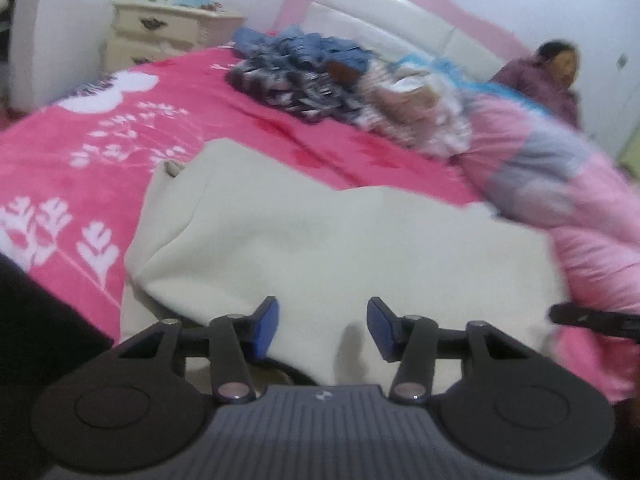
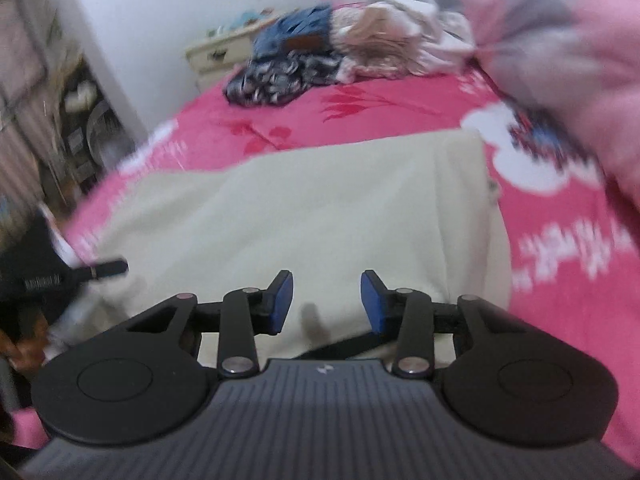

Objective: Fold clothes
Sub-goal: 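Open both tools and release the folded beige jacket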

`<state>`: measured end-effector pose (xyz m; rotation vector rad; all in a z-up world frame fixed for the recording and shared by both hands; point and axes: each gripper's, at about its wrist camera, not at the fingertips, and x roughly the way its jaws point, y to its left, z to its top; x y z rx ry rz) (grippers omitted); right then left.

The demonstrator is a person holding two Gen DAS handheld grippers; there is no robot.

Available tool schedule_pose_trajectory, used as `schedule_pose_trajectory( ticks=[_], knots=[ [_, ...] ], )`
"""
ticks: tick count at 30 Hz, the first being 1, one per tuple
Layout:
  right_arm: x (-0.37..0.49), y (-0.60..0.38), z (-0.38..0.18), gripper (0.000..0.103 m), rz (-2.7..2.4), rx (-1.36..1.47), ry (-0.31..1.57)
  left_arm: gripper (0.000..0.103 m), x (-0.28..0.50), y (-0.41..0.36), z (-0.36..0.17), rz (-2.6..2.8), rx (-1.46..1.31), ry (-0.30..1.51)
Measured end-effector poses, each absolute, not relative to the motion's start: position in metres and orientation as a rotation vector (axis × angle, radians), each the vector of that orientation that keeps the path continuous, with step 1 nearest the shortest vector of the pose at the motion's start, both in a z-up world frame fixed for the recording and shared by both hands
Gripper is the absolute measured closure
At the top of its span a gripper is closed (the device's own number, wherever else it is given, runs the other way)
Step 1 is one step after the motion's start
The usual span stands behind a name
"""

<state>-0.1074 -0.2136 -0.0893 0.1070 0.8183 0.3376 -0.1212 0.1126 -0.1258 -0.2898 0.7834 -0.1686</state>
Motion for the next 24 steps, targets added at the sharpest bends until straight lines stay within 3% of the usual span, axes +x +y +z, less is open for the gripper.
schedule_pose_trajectory(
  ticks=[4, 10, 14, 19, 22, 24],
  knots=[
    [-0.078, -0.195, -0.131, 0.072, 0.303, -0.080, 0.876, 0.057, -0.112, 0.106, -0.148, -0.101, -0.263, 0.776],
    [-0.059, -0.200, -0.140, 0.072, 0.284, -0.027, 0.894, 0.056, -0.112, 0.102, -0.153, -0.093, -0.219, 0.759],
    [-0.071, -0.220, -0.104, 0.072, 0.313, 0.099, 0.841, 0.055, -0.116, 0.106, -0.133, -0.089, -0.237, 0.750],
    [-0.052, -0.236, -0.076, 0.072, 0.224, 0.063, 0.693, 0.050, -0.120, 0.086, -0.110, -0.193, -0.220, 0.678],
    [-0.031, -0.242, -0.109, 0.073, 0.128, -0.046, 0.729, 0.049, -0.114, 0.060, -0.128, -0.233, -0.123, 0.755],
    [-0.025, -0.263, -0.145, 0.073, 0.109, 0.022, 0.847, 0.048, -0.114, 0.058, -0.142, -0.226, -0.134, 0.783]
  ],
)
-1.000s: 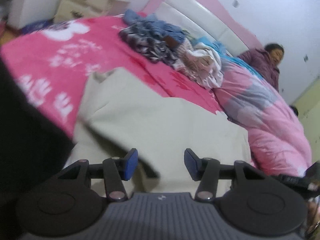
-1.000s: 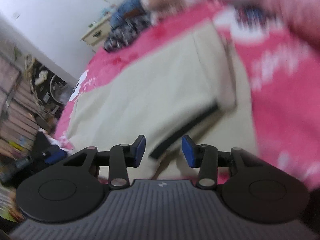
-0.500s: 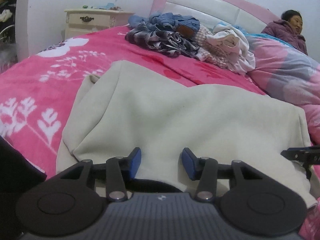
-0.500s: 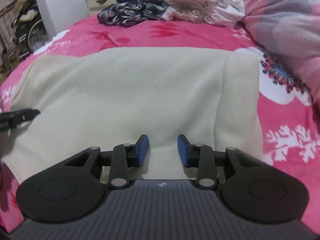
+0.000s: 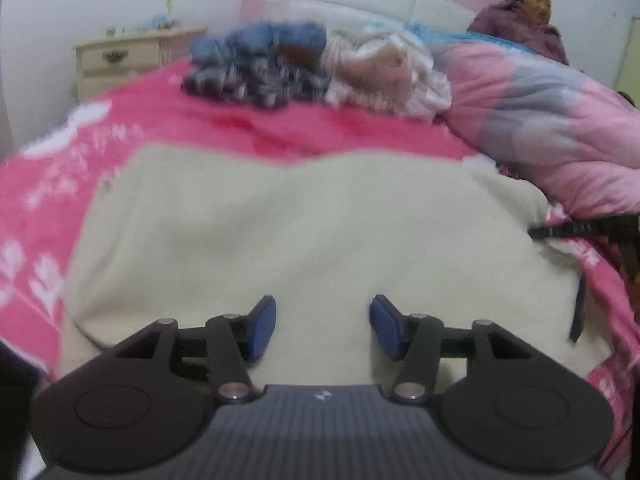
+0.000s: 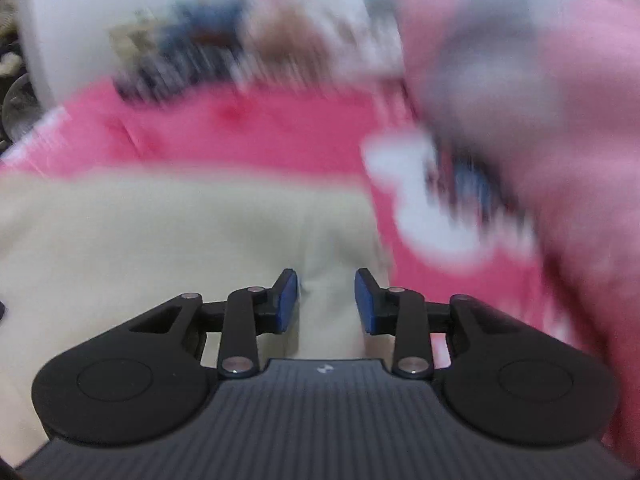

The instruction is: Fold clothes

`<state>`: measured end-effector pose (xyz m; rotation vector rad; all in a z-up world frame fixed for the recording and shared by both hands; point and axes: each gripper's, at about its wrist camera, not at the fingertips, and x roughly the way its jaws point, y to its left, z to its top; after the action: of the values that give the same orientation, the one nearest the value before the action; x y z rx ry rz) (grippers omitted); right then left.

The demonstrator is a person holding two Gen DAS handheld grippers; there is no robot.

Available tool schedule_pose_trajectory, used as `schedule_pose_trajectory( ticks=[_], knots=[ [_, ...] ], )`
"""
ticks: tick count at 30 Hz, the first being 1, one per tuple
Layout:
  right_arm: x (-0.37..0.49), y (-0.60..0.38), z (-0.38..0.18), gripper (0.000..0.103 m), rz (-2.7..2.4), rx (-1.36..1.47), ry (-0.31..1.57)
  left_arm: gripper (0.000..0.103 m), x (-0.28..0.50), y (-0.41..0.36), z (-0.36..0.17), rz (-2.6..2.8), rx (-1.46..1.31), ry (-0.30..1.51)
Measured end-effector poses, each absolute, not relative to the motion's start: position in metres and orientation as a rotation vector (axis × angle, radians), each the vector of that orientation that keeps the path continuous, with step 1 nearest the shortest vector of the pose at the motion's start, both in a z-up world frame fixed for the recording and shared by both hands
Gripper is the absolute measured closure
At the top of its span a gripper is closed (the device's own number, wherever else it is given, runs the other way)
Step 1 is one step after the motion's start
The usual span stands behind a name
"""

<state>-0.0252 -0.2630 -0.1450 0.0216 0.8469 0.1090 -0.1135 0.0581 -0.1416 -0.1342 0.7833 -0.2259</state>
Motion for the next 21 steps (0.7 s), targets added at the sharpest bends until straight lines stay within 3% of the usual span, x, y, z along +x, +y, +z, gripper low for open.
schedule_pose_trajectory(
  ticks=[3, 9, 13, 16, 21],
  knots=[
    [-0.035, -0.286, -0.143, 0.080, 0.103, 0.160, 0.842, 0.048, -0.114, 0.066, -0.143, -0.242, -0.169, 0.782],
    [-0.024, -0.289, -0.096, 0.081, 0.147, 0.212, 0.669, 0.046, -0.113, 0.067, -0.144, -0.243, -0.166, 0.785],
    [0.017, -0.292, -0.136, 0.083, 0.146, 0.238, 0.735, 0.046, -0.116, 0.066, -0.146, -0.239, -0.173, 0.767],
    [0.024, -0.328, -0.159, 0.084, 0.147, 0.535, 0.773, 0.046, -0.116, 0.066, -0.147, -0.236, -0.181, 0.762],
    [0.007, -0.299, -0.086, 0.087, 0.131, 0.310, 0.636, 0.046, -0.121, 0.065, -0.152, -0.219, -0.197, 0.728]
  ],
)
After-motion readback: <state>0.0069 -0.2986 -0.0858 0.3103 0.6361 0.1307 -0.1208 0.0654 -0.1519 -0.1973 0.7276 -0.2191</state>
